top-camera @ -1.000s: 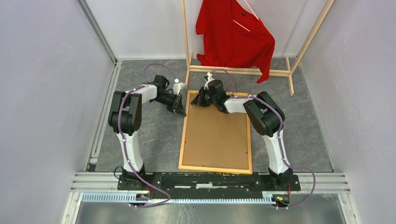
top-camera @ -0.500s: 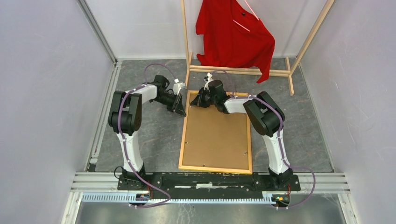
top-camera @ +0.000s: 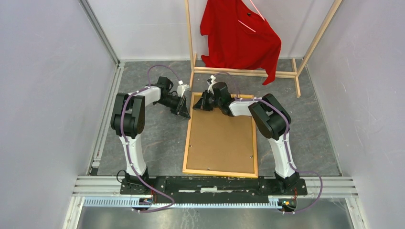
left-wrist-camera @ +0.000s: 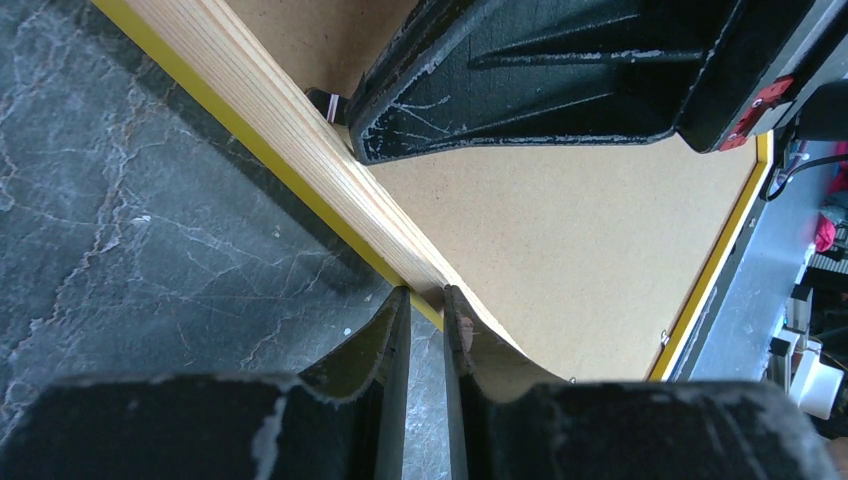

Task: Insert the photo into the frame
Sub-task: Install the photo frame at the center of the board.

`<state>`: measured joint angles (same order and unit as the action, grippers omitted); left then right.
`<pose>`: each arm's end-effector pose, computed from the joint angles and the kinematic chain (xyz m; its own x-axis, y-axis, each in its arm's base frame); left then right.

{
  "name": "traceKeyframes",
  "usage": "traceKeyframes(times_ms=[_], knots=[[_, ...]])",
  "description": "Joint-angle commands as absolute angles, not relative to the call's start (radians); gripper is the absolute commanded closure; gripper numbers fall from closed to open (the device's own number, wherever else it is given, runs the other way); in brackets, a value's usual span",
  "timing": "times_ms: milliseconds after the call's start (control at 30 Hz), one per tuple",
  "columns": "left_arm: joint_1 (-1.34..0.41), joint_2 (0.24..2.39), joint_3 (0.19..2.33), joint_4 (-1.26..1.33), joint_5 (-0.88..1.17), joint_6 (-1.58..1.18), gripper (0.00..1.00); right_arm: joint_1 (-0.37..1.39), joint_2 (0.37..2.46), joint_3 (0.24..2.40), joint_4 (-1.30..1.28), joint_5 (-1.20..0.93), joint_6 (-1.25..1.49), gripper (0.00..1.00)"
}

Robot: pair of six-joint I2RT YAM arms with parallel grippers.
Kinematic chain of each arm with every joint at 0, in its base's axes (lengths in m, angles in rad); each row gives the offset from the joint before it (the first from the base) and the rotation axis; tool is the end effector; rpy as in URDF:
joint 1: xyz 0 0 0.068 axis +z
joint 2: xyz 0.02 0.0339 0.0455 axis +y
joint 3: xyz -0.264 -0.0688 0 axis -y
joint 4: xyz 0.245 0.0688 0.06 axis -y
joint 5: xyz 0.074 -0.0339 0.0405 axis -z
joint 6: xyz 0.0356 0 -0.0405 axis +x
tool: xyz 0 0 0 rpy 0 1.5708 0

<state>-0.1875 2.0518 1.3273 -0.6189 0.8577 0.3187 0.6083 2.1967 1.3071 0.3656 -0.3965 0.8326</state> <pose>0.3755 -0.0986 0.1353 -0.8183 0.3639 -0.4450 0.5748 0.5233 -0.6291 0.3762 0.2788 0.1215 -0.8692 0.2261 -0.4397 -0.2357 0.5923 0.7705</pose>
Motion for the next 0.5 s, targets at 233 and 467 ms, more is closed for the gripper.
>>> traceKeyframes(times_ms=[233, 467], knots=[[-0.206, 2.023, 1.310, -0.640, 0.813, 0.359, 0.76, 0.555, 2.153, 1.343, 0.371, -0.386, 0.784, 0.99], [-0.206, 2.025, 1.317, -0.640, 0.815, 0.358, 0.76, 0.545, 2.185, 1.354, 0.351, -0.398, 0.775, 0.99]])
